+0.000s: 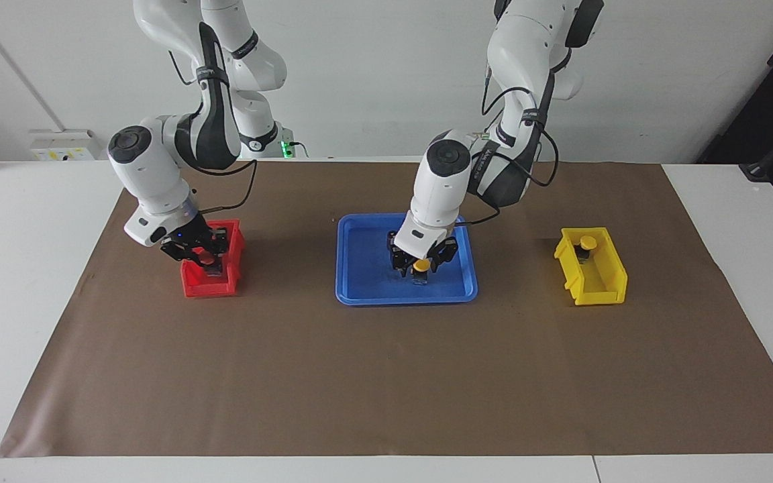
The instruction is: Sort red and yellow buttons by color
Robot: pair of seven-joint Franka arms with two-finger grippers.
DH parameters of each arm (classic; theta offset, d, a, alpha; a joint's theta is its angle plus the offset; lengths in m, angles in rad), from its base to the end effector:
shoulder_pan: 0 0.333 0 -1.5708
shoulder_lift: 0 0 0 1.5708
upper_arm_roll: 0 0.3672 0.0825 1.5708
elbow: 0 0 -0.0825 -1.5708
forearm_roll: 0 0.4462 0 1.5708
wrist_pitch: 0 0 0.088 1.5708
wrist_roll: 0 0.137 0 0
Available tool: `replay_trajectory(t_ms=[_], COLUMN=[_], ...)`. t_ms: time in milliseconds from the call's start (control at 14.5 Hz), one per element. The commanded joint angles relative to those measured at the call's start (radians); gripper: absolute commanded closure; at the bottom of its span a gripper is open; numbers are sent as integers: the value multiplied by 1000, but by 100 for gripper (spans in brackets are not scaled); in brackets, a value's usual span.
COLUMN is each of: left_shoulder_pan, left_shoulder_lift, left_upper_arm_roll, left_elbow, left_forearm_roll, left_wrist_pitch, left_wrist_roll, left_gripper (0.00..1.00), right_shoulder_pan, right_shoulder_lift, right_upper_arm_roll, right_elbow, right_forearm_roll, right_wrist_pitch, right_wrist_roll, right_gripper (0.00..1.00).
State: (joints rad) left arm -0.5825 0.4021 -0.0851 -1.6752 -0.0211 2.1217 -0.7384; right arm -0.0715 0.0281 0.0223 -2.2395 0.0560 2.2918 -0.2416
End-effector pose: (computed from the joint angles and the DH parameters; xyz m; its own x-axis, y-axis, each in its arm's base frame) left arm 0.5869 -0.4569 0.3624 0.9960 0.0888 -0.0014 0.0887 -0.9937 0.0687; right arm 0.5787 -0.0260 0.3399 0.9874 0.1546 0.0331 0.1558 -0.9871 -0.0367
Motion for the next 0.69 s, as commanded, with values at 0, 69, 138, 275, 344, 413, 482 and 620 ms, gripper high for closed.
replay_trajectory(t_ms=[0,69,138,275,344,413,482,620], left_shoulder_pan=[-14,-14,-14,-14,-14,-14,-14,-14], left_shoulder_lift=[-5,-5,-5,-8,-9,-11,-11,-11], left_upper_arm_roll=[13,13,13,13,13,13,13,13], left_elbow=[-27,-29,-29,-37,-44,-49,-49,-57], left_forearm_roll=[26,26,26,26,26,26,26,26], left_wrist_pitch=[-2,0,0,0,0,0,0,-6], left_wrist_roll=[-7,-6,-6,-6,-4,-4,-3,-3], left_gripper=[26,26,26,26,26,27,27,36], right_shoulder_pan=[-22,-22,-22,-21,-21,-21,-19,-17], right_shoulder_lift=[-27,-25,-25,-25,-25,-25,-25,-22], right_upper_arm_roll=[14,14,14,13,13,13,13,13], right_elbow=[-42,-49,-60,-65,-65,-65,-65,-57], right_forearm_roll=[16,16,16,16,16,16,16,15], right_wrist_pitch=[26,29,46,57,57,58,58,49], right_wrist_roll=[-33,-31,-31,-31,-33,-35,-35,-36], right_gripper=[67,67,67,59,49,39,35,30])
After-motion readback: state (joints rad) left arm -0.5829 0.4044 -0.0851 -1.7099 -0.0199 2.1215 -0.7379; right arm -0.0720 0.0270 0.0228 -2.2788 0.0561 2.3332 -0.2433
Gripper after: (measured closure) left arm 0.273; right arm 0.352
